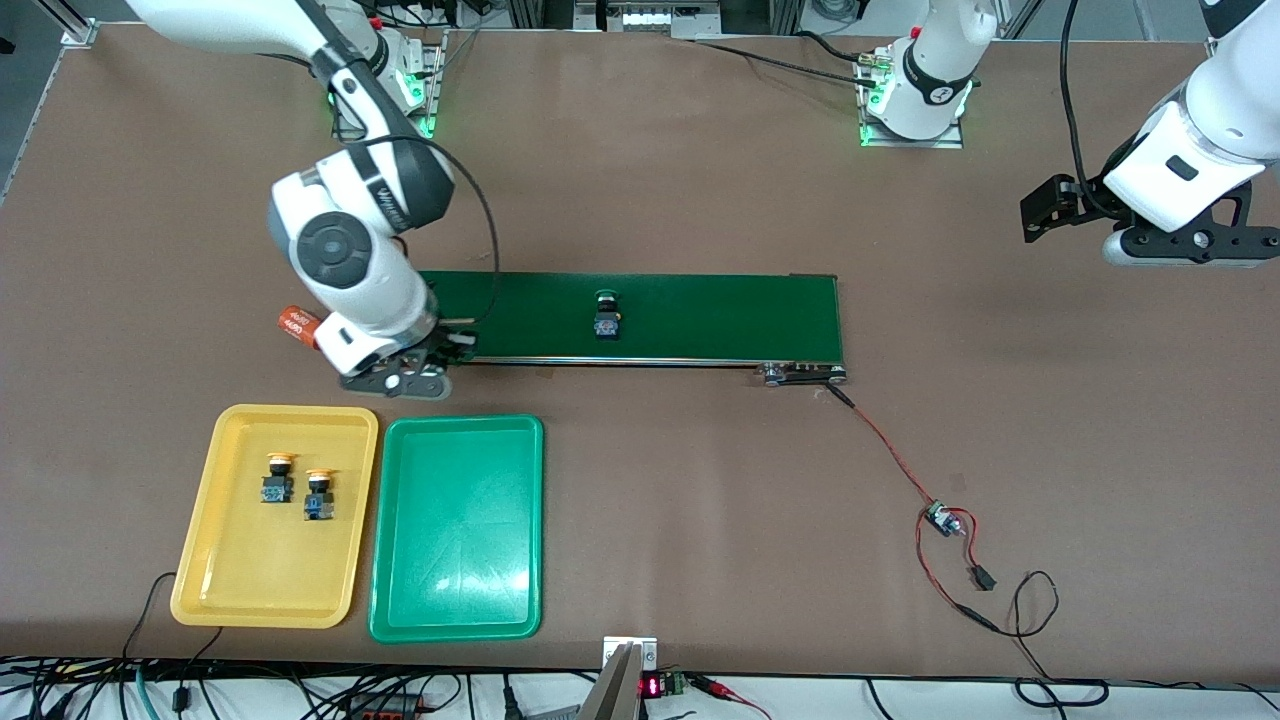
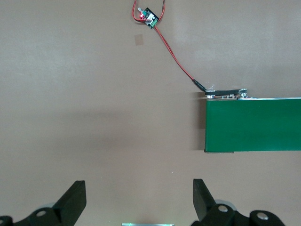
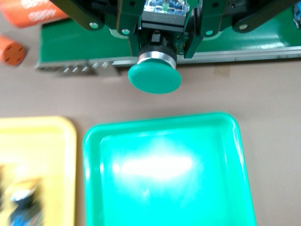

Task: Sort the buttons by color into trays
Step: 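Carry the green button to the green tray and open the right gripper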

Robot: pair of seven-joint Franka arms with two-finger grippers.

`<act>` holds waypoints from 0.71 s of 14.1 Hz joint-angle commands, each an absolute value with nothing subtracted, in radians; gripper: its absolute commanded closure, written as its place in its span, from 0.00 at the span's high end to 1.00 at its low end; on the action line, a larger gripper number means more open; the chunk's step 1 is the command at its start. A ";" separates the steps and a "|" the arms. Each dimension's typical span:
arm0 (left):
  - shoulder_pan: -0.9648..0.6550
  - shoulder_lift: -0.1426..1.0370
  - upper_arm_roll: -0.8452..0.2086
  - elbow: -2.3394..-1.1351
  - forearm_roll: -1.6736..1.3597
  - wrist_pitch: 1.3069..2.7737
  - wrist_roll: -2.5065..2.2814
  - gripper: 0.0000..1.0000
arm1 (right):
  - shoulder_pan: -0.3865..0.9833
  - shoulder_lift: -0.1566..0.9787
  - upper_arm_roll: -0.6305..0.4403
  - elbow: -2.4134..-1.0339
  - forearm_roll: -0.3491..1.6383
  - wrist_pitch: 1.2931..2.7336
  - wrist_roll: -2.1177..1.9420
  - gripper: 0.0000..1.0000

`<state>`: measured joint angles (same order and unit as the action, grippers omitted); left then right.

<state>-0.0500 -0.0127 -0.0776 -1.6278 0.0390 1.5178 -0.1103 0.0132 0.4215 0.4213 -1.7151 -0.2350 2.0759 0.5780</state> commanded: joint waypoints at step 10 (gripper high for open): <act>-0.048 -0.014 -0.081 -1.614 0.058 1.500 -0.092 1.00 | 0.089 0.738 0.261 -1.483 -0.305 2.449 0.480 0.13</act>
